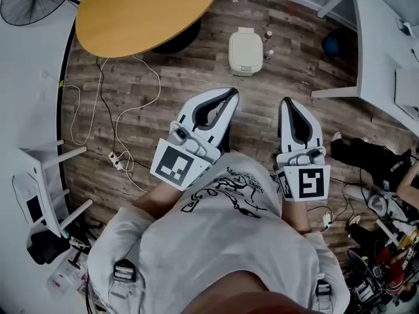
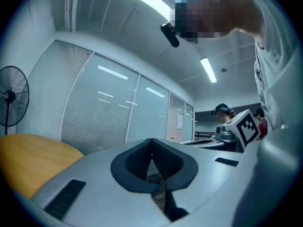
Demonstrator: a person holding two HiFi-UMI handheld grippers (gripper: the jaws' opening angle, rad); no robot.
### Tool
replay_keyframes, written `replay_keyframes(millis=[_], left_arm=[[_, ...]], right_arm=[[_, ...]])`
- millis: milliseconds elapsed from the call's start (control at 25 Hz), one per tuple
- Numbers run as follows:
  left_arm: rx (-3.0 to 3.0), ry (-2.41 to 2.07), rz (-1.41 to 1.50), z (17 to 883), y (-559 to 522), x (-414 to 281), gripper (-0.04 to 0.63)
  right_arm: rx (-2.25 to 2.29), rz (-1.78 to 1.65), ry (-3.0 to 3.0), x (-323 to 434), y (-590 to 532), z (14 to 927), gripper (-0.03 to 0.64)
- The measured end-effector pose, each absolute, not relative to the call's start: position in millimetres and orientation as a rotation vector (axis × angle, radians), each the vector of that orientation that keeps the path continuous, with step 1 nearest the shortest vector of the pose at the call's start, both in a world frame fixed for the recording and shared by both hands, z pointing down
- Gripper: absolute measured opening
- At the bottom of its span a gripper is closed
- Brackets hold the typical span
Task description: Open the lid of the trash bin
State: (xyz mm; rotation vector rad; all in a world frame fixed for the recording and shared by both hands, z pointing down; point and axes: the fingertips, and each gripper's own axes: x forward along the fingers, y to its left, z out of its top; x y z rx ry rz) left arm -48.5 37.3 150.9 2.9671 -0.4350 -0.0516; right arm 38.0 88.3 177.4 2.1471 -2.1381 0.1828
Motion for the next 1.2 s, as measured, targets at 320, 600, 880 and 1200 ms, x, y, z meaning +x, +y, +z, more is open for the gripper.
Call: replay_keyframes(millis=[320, 600, 880, 1200], left_arm=[[2.957, -0.460, -0.068, 150.3, -39.8, -42.3, 0.015], [2.971, -0.469, -0.059, 152.2, -93.4, -32.3, 0.015], [2.988, -0.474, -0.050, 151.9, -111.4, -24.5, 0.017], [2.984, -0.441, -0.034, 153.0, -111.9, 15.2, 0.015]], right_arm=[[2.091, 0.145, -2.169, 38.9, 4.9, 172.2, 0.006], [2.078, 0.124, -2.180, 50.5, -48.5, 170.8, 0.006], [2.091, 0.117, -2.183, 60.9, -65.5, 171.0, 0.006], [2.104, 0.116, -2.144, 101.3, -65.2, 172.9, 0.006]])
